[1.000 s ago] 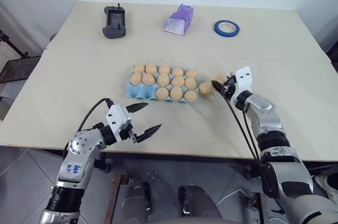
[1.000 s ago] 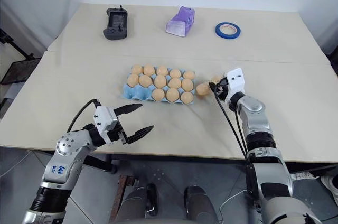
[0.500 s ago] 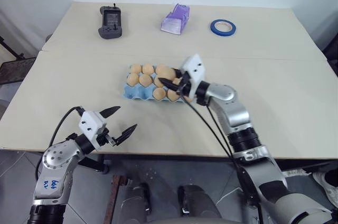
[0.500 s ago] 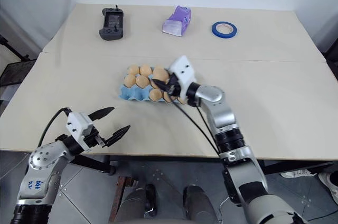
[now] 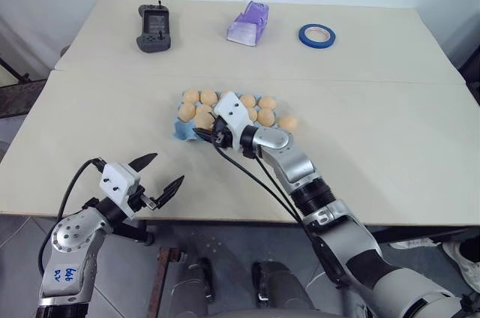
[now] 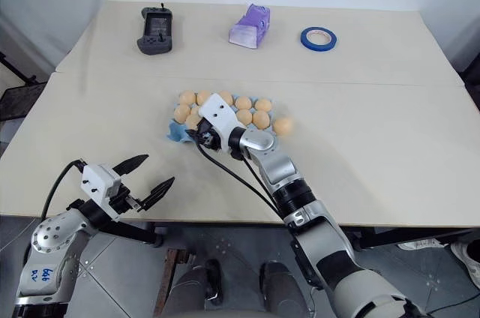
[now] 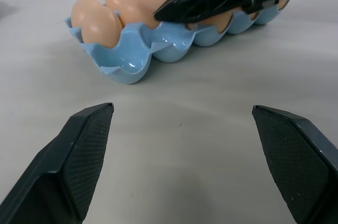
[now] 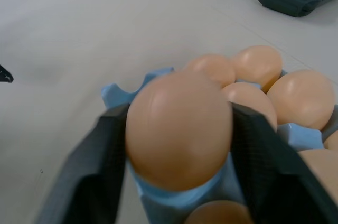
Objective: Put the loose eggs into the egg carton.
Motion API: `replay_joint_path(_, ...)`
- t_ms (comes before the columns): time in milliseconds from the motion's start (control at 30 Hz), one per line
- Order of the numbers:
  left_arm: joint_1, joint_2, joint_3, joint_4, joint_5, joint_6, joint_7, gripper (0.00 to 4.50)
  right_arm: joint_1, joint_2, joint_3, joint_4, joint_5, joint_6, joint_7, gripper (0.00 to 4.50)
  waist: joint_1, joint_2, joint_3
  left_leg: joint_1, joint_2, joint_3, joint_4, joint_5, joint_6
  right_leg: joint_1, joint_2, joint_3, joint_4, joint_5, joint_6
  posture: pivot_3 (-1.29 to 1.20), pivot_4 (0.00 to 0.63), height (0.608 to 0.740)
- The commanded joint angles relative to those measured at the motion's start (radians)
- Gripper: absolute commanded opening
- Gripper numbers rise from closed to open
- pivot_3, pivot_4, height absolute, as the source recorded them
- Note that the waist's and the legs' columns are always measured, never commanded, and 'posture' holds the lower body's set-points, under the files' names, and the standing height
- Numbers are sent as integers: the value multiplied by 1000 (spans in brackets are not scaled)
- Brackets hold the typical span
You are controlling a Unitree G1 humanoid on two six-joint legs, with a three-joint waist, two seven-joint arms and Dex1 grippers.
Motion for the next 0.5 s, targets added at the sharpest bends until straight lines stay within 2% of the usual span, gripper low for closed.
replay_joint_path(33, 4, -1, 9, -47, -18, 0, 8, 4500, -28, 26, -13, 14, -7, -43, -21, 3915, 0, 0, 0, 0, 0, 0, 0, 0, 0, 0, 1, 0, 0, 0, 0, 0, 150, 740)
replay_joint_path(100, -4, 1, 4, -50, -20, 3, 5, 4500, -9, 2, -23, -48, 10, -39, 10, 4446, 0, 0, 0, 0, 0, 0, 2, 0, 0, 0, 1, 0, 1, 0, 0, 0, 150, 740)
replay_joint_path(200, -12, 9, -9, -57, -21, 5, -13, 4500, 40, -46, -33, -174, 41, -19, 67, 4446, 2, 0, 0, 0, 0, 0, 3, 0, 0, 1, 0, 0, 2, 0, 1, 0, 150, 740)
replay_joint_path(333, -59, 26, -43, -85, -45, 44, -50, 4500, 195, -190, -107, -443, 136, 14, 165, 4446, 17, -1, -1, 0, 0, -1, 4, 0, 0, 2, -1, -1, 2, 1, 1, 0, 150, 740)
replay_joint_path(500, -135, 34, -86, -103, -58, 101, -68, 4500, 351, -315, -215, -558, 174, 28, 139, 4446, 17, -1, -1, 1, 0, 0, 4, 0, 1, 3, -1, 0, 1, 1, 1, 0, 150, 740)
